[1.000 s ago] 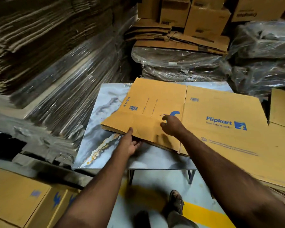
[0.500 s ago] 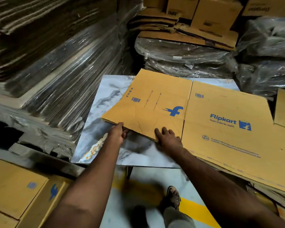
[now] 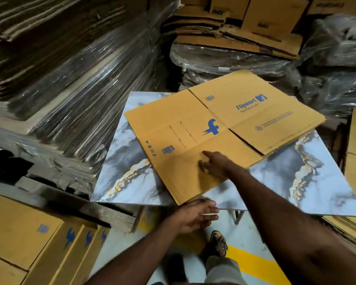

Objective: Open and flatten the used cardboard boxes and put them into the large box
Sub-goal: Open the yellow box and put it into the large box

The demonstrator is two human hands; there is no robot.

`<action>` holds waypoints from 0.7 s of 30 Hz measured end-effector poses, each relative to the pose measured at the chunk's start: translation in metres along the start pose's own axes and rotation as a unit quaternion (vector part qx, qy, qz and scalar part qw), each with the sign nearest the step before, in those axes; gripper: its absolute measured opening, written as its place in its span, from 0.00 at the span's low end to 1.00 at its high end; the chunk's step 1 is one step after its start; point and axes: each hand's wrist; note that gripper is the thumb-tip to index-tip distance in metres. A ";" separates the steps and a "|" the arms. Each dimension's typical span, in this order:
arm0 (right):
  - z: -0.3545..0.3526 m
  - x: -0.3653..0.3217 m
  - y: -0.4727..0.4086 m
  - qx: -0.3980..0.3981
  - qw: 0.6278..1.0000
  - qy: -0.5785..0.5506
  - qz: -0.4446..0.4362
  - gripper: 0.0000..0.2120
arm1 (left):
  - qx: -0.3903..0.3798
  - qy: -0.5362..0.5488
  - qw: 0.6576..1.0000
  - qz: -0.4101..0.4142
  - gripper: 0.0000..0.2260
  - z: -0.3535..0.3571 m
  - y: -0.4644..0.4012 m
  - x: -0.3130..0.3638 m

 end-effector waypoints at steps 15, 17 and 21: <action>0.049 -0.024 0.000 0.018 0.999 0.027 0.018 0.26 | 0.323 -0.264 0.903 0.099 0.11 -0.088 -0.010 0.107; 0.056 -0.037 0.004 0.017 0.998 0.053 -0.010 0.29 | 0.369 -0.278 0.884 0.071 0.22 -0.092 -0.017 0.109; 0.072 -0.053 0.009 0.005 0.998 0.058 -0.033 0.39 | 0.409 -0.247 0.876 0.067 0.31 -0.087 -0.030 0.113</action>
Point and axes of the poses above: each hand's wrist, its own y-axis away from the middle knuckle, its own z-axis out of the palm, x = y × z, and after that the axes turned 6 degrees about z, right-handed
